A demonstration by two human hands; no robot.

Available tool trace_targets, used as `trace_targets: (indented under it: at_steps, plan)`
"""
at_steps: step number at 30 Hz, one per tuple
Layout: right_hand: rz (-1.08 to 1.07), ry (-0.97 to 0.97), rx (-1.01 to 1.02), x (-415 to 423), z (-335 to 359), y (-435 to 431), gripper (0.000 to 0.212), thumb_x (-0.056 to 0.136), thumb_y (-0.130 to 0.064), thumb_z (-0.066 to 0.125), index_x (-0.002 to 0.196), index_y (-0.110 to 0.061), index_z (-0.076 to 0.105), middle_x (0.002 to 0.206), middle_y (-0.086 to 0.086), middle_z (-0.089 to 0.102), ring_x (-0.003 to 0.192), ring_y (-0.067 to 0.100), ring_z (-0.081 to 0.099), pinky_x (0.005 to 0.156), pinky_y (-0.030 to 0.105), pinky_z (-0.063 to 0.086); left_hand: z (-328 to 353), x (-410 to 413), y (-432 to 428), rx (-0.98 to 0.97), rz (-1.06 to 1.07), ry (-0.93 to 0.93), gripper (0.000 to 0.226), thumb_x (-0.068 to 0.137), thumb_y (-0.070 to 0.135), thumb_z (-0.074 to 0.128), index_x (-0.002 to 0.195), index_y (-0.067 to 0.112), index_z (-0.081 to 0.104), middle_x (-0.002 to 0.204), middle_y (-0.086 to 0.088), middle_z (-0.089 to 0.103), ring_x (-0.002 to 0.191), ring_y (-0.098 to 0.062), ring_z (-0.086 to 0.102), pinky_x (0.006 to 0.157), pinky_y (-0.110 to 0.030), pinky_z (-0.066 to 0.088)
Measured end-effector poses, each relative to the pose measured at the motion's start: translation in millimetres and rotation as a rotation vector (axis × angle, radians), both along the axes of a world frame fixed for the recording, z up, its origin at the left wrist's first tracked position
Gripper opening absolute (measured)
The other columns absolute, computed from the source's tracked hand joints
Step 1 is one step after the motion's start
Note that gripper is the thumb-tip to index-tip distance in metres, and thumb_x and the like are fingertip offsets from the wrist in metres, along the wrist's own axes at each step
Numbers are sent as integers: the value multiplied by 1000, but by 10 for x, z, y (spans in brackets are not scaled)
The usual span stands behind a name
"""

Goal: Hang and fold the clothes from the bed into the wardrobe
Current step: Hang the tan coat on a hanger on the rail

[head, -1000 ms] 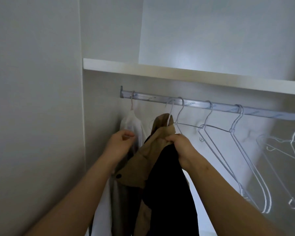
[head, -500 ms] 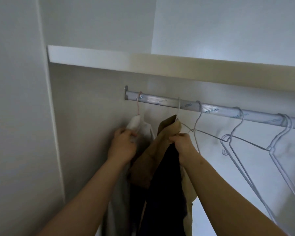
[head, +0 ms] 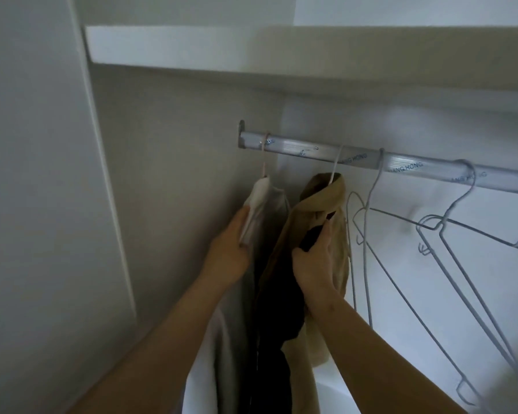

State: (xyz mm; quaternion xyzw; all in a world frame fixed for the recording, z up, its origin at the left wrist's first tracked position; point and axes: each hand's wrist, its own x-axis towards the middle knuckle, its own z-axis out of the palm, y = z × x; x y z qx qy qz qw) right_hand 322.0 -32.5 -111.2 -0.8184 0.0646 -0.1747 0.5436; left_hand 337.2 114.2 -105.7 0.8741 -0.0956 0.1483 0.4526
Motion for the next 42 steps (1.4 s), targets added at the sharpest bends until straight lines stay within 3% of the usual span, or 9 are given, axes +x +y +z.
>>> trace_targets:
  at_steps: [2,7,15,18,24,29,32,38,42]
  plan:
    - [10,-10,32,-58,-17,21,76,89,-3,46,149,-25,6,133,1,44,83,4,49,75,14,46,-27,-49,17,22,11,-3,69,88,-2,44,146,29,24,147,-1,38,130,-24,42,90,-11,26]
    - [-37,67,22,-236,-64,116,64,94,-13,44,148,-25,13,80,-21,39,63,1,43,47,8,35,-146,-188,60,26,9,5,61,93,3,40,146,30,24,144,-7,43,125,-28,47,97,-25,36]
    - [-52,132,-60,-670,-266,396,57,96,-22,37,148,-26,14,99,-9,49,74,7,52,61,17,44,-471,-599,164,-84,-53,94,66,96,12,39,144,45,9,144,-7,42,125,-26,47,104,-34,37]
    - [-43,179,-83,-818,-359,488,47,97,-28,34,143,-23,28,127,5,53,106,25,57,95,44,47,-548,-757,207,-209,-17,118,57,95,10,40,144,37,28,137,-5,49,116,-19,51,89,-12,36]
    - [-36,200,-38,-1126,-466,543,53,96,-31,40,146,-26,25,147,-1,36,130,23,40,111,45,33,-564,-1214,353,-334,-3,80,36,91,9,50,118,30,57,105,12,63,96,-8,58,65,-2,40]
    - [-23,217,225,-1658,-749,659,60,88,-15,47,143,-32,29,134,-7,48,102,14,60,84,33,55,-716,-1678,420,-403,66,124,26,87,12,58,103,33,58,100,17,59,92,0,55,71,-5,35]
    - [-65,328,284,-2188,-995,539,41,86,-12,45,126,-19,47,89,-3,60,60,8,57,50,19,47,-951,-2076,323,-367,39,304,25,88,14,57,86,39,55,87,19,57,78,3,53,66,-12,37]
    - [-243,549,451,-3501,-1524,173,21,90,-12,46,110,-20,49,85,-8,50,72,7,50,65,21,42,-1535,-3149,-45,-246,-124,712,15,90,18,54,92,32,60,95,4,63,97,-17,60,90,-34,48]
    - [-369,633,632,-4424,-1894,131,27,90,-11,50,116,-14,54,93,0,55,80,15,51,62,22,37,-1883,-3970,-204,-190,-192,908,14,91,16,54,103,20,60,90,3,62,82,-11,61,68,-22,46]
